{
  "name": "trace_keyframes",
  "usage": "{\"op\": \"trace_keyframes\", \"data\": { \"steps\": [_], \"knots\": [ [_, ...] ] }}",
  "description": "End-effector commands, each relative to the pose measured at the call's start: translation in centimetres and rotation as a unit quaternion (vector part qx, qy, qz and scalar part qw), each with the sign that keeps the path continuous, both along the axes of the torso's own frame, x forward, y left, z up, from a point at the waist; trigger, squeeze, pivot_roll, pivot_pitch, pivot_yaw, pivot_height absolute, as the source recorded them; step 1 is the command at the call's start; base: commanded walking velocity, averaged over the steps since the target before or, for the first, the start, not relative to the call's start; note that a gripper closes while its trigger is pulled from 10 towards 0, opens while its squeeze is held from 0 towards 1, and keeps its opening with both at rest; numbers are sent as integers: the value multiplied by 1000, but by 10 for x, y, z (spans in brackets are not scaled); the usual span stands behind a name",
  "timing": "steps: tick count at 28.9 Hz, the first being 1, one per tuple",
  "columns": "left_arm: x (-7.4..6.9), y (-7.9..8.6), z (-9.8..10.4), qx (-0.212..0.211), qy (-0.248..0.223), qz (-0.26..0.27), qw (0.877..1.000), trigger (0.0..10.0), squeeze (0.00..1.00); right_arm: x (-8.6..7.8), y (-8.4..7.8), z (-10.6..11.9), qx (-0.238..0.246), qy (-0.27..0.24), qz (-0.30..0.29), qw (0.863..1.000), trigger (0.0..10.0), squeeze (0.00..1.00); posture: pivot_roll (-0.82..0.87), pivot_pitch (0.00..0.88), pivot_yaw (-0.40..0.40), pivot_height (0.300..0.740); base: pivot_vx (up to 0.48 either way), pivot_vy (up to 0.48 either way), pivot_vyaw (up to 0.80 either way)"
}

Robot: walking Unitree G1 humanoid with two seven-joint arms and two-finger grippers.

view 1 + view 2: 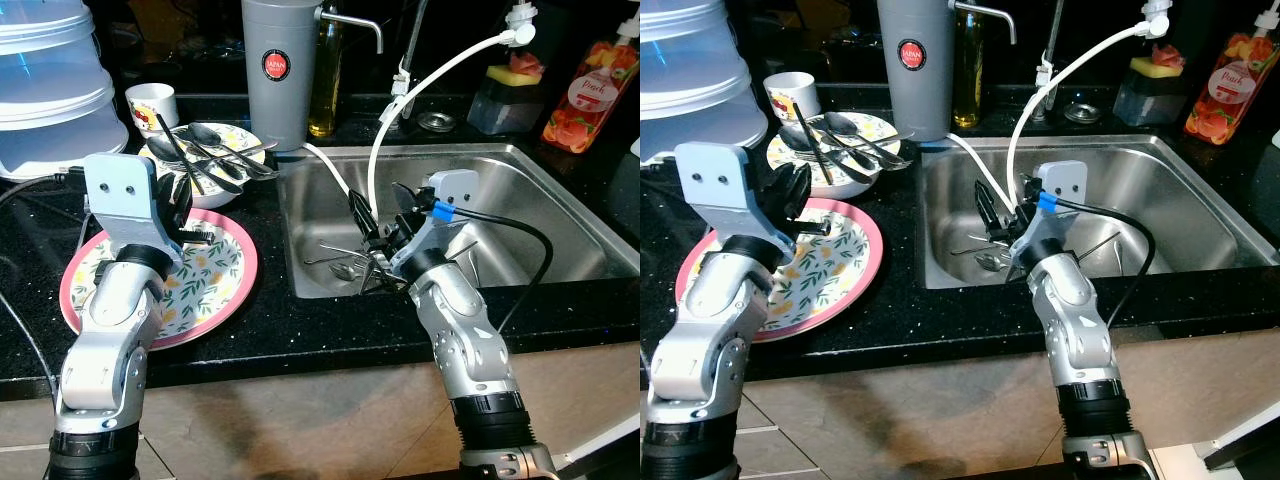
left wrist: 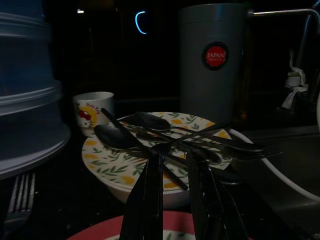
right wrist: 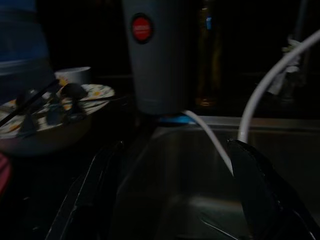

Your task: Kitchen organization

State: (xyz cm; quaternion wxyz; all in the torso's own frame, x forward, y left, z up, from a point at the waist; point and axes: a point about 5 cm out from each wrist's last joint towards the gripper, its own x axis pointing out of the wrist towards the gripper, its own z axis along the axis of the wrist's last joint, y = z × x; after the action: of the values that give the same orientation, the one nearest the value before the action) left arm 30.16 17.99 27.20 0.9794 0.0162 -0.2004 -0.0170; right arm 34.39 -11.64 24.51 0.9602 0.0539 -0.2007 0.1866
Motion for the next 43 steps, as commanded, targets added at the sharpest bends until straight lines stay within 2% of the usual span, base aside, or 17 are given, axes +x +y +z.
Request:
{"op": "trace_keyframes", "data": {
  "steps": [1,6,9,16,22,24,27,43],
  "knots": [
    [-2,-1,1,-3,-1,-4,1000,10000,0,-1,2,3,-9,-6,4,1000,10000,0,10,119,-38,740,0,0,800],
    [-2,-2,1,-2,1,-9,1000,10000,0,-1,2,3,-15,-8,0,1000,10000,0,9,112,-39,740,0,0,800],
    [-3,-2,2,-2,1,-12,1000,10000,0,-1,0,2,8,0,-4,1000,10000,0,10,107,-39,740,0,0,0],
    [-2,-3,3,11,1,-14,1000,10000,0,-1,1,1,4,-1,0,1000,10000,0,10,101,-38,740,0,0,0],
    [-1,-3,3,15,4,-13,1000,10000,0,-2,2,1,4,-2,2,1000,10000,0,9,99,-37,740,0,-425,0],
    [-1,-1,2,-2,6,-9,1000,10000,0,-2,2,1,5,-2,2,1000,10000,0,9,99,-37,740,0,0,0],
    [0,1,1,-6,13,-3,1000,10000,0,-2,2,2,5,-2,2,1000,10000,0,9,108,-38,740,0,0,0],
    [0,5,1,-8,15,2,1000,10000,0,-1,1,3,3,-2,0,1000,10000,0,8,121,-40,740,0,0,0]
  ]
}}
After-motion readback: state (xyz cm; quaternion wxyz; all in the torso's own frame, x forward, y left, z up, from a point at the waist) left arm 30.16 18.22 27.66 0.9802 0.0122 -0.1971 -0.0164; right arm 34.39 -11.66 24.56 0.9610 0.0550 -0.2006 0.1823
